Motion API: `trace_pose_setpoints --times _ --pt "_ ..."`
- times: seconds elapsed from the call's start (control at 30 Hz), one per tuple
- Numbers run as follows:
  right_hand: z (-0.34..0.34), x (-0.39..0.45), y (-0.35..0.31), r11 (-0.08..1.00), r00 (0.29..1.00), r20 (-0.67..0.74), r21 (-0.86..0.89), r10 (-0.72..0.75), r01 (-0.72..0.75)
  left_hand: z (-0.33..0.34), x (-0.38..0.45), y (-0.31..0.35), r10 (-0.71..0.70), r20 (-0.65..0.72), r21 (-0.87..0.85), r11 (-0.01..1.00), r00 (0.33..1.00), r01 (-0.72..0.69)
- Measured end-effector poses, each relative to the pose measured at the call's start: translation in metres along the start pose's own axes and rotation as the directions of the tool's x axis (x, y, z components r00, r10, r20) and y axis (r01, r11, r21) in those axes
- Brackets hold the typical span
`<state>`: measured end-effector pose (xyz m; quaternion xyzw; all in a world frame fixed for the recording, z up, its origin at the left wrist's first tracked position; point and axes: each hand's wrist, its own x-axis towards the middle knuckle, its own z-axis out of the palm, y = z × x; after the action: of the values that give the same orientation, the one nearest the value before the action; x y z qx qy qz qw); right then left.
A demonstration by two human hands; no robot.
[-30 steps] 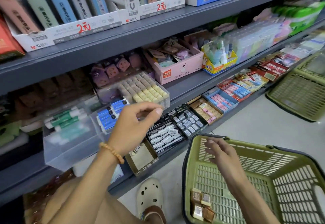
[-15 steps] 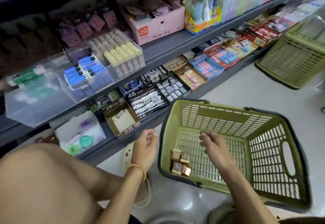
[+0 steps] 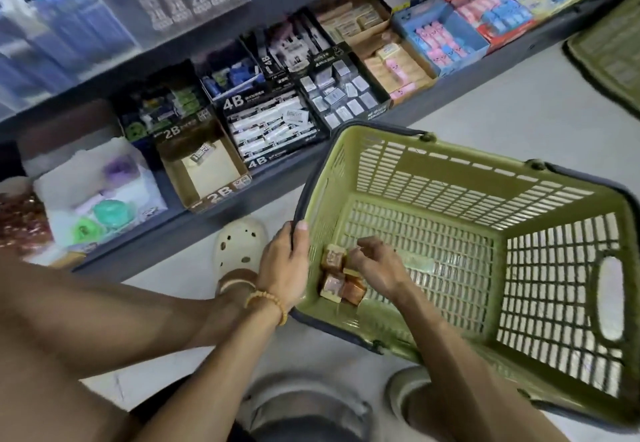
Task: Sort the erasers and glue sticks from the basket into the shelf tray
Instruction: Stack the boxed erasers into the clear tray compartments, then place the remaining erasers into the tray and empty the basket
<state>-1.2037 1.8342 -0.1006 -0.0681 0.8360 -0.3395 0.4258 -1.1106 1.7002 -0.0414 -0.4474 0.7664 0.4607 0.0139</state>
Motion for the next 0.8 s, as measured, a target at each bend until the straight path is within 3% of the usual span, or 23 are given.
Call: trace_pose_setpoints --times 0.17,0.23,0.5,0.8 --pt "0.011 0.042 0.005 0.997 0.965 0.253 0.031 0.063 -0.073 0.002 0.004 -0.007 0.006 0.002 -0.014 1.0 1.0 -0.006" --pt "0.017 0.055 0.01 0.997 0.941 0.332 -0.057 0.062 -0.046 0.004 0.005 -0.011 0.006 0.005 -0.012 1.0 1.0 -0.006" --pt "0.019 0.072 0.018 0.993 0.941 0.336 -0.12 0.038 0.003 0.002 0.004 -0.009 -0.005 0.01 0.014 1.0 1.0 0.005" --pt "0.017 0.076 0.023 1.0 0.92 0.391 0.011 -0.012 0.008 0.003 0.003 -0.007 -0.019 0.01 -0.01 1.0 1.0 0.019"
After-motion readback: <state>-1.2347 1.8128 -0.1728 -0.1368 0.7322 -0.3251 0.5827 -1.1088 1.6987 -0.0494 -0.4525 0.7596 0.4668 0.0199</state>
